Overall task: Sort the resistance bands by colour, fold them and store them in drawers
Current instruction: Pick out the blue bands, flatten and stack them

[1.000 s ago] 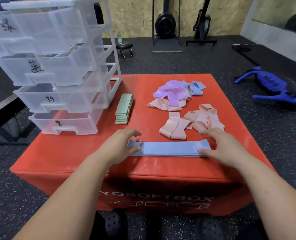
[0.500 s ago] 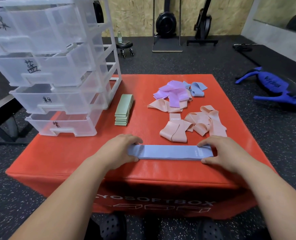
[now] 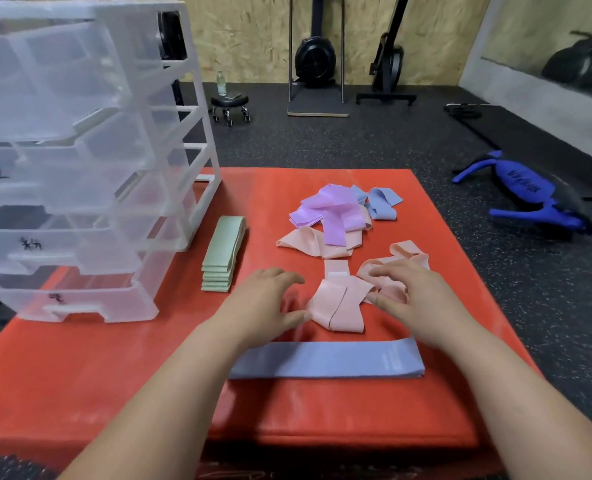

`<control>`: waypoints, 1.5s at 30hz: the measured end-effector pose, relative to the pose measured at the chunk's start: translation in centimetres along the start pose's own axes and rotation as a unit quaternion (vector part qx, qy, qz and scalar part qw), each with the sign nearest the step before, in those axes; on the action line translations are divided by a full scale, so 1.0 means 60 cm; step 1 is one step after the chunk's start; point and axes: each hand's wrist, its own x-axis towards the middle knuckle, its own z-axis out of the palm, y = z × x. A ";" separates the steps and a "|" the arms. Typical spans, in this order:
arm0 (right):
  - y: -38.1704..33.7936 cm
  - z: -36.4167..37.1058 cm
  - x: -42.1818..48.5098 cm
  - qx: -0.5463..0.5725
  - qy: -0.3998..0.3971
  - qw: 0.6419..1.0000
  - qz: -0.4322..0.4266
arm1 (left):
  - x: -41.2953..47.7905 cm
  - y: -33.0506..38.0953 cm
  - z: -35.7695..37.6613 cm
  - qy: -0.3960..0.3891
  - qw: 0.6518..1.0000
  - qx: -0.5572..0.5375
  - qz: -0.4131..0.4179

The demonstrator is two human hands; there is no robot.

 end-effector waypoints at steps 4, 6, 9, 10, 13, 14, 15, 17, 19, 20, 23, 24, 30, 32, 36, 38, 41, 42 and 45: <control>0.032 -0.001 0.094 -0.068 0.033 0.997 0.013 | 0.053 0.010 0.025 0.013 1.000 -0.012 -0.017; 0.055 -0.005 0.145 -0.111 0.026 0.993 0.039 | 0.073 0.014 0.035 0.028 0.999 -0.011 -0.027; 0.092 -0.003 0.216 -0.180 -0.023 0.980 0.082 | 0.088 0.013 0.051 0.018 0.999 -0.004 -0.032; 0.104 0.001 0.236 -0.202 -0.044 0.974 0.098 | 0.090 0.011 0.056 0.003 1.000 0.002 -0.029; 0.130 0.016 0.280 -0.244 -0.102 0.954 0.140 | 0.097 0.000 0.066 -0.017 0.999 0.030 -0.017; 0.136 0.021 0.291 -0.250 -0.116 0.950 0.146 | 0.099 -0.001 0.067 -0.014 0.999 0.034 -0.017; 0.140 0.027 0.299 -0.254 -0.125 0.947 0.150 | 0.101 -0.002 0.068 -0.012 0.999 0.035 -0.017; 0.148 0.036 0.311 -0.261 -0.130 0.945 0.150 | 0.102 -0.001 0.069 -0.012 0.999 0.038 -0.014; 0.151 0.039 0.313 -0.272 -0.117 0.945 0.142 | 0.103 -0.001 0.067 -0.021 0.999 0.038 -0.017; 0.151 0.039 0.311 -0.275 -0.102 0.947 0.133 | 0.103 -0.002 0.066 -0.025 0.999 0.038 -0.020; 0.136 0.021 0.295 -0.249 -0.035 0.963 0.095 | 0.103 0.001 0.061 -0.036 0.998 0.032 -0.031; 0.129 0.013 0.287 -0.231 -0.003 0.970 0.081 | 0.102 0.003 0.059 -0.037 0.998 0.029 -0.035; 0.042 -0.040 0.209 0.042 0.168 0.980 0.094 | 0.092 0.019 0.044 -0.027 0.998 -0.011 -0.049; 0.004 -0.051 0.172 0.133 0.190 0.968 0.092 | 0.086 0.027 0.035 0.001 0.998 -0.047 -0.046; -0.059 -0.054 0.097 0.322 0.213 0.918 0.093 | 0.069 0.053 0.015 0.098 0.984 -0.146 -0.010; -0.085 -0.047 0.060 0.387 0.208 0.892 0.109 | 0.057 0.071 0.008 0.117 0.970 -0.211 0.008; -0.107 -0.021 0.018 0.453 0.167 0.861 0.160 | 0.040 0.092 0.007 0.104 0.942 -0.320 -0.005; -0.108 -0.010 0.011 0.455 0.155 0.861 0.166 | 0.036 0.096 0.008 0.100 0.932 -0.348 -0.017; -0.116 0.014 0.003 0.447 0.128 0.872 0.155 | 0.025 0.096 0.010 0.104 0.911 -0.394 -0.058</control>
